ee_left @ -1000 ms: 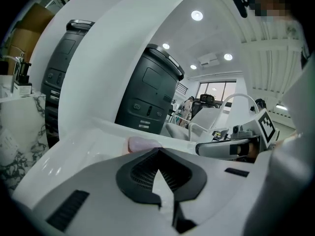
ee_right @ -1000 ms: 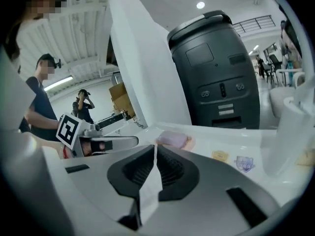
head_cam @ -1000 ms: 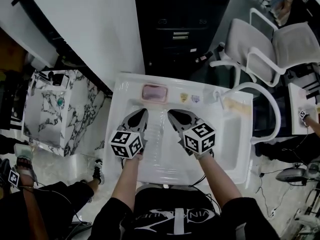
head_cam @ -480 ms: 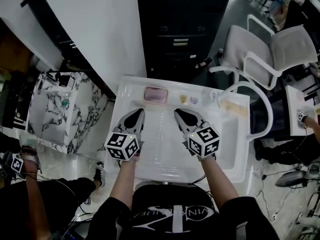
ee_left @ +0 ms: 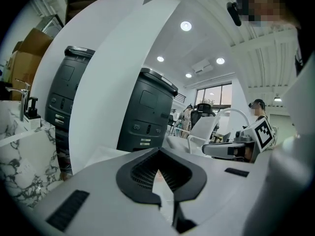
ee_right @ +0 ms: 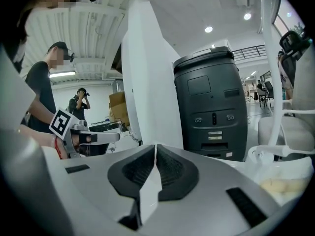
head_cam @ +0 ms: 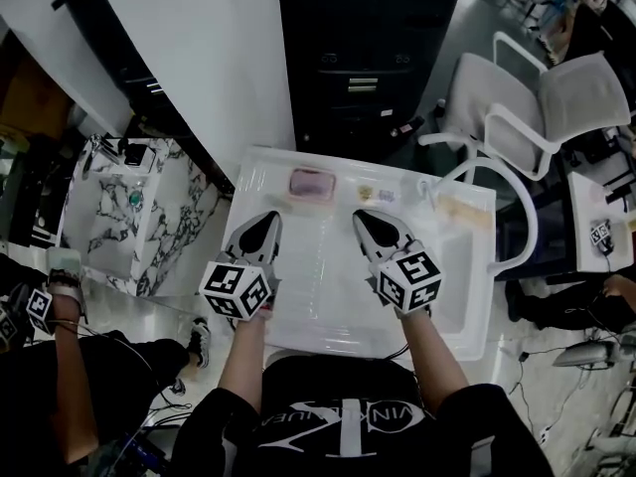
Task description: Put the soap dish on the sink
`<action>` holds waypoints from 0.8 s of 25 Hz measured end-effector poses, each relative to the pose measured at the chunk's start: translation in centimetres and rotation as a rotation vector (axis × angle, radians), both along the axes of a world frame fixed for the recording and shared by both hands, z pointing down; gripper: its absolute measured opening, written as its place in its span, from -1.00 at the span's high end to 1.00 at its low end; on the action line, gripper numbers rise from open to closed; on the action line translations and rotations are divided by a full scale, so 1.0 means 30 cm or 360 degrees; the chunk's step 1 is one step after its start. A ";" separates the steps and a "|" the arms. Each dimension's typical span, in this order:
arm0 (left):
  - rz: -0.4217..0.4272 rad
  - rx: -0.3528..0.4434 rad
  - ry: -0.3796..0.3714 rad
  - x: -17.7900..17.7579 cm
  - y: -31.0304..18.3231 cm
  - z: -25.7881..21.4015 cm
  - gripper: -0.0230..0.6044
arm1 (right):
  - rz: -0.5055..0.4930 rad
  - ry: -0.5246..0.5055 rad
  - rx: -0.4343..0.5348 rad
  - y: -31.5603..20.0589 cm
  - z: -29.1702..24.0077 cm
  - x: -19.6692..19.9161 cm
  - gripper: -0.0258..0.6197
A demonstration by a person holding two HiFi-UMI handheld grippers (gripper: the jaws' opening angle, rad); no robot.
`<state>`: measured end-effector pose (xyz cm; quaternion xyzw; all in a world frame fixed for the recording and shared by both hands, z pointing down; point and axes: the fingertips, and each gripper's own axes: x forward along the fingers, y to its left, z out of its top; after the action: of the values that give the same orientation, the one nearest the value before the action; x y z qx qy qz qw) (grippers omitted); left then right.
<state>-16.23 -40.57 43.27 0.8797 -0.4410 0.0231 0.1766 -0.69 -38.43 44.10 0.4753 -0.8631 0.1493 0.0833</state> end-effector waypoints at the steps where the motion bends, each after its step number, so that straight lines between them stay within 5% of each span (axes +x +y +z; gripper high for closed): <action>1: -0.0005 0.0006 -0.0004 -0.006 0.002 -0.008 0.88 | 0.0003 -0.0005 0.0007 0.002 -0.007 0.001 0.82; 20: -0.0084 0.0163 -0.0044 -0.063 0.015 -0.118 0.88 | 0.0028 -0.0023 0.0128 0.036 -0.094 0.005 0.82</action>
<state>-18.12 -40.11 39.72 0.8752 -0.4671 0.0081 0.1257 -0.53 -37.35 41.28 0.4849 -0.8647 0.1186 0.0566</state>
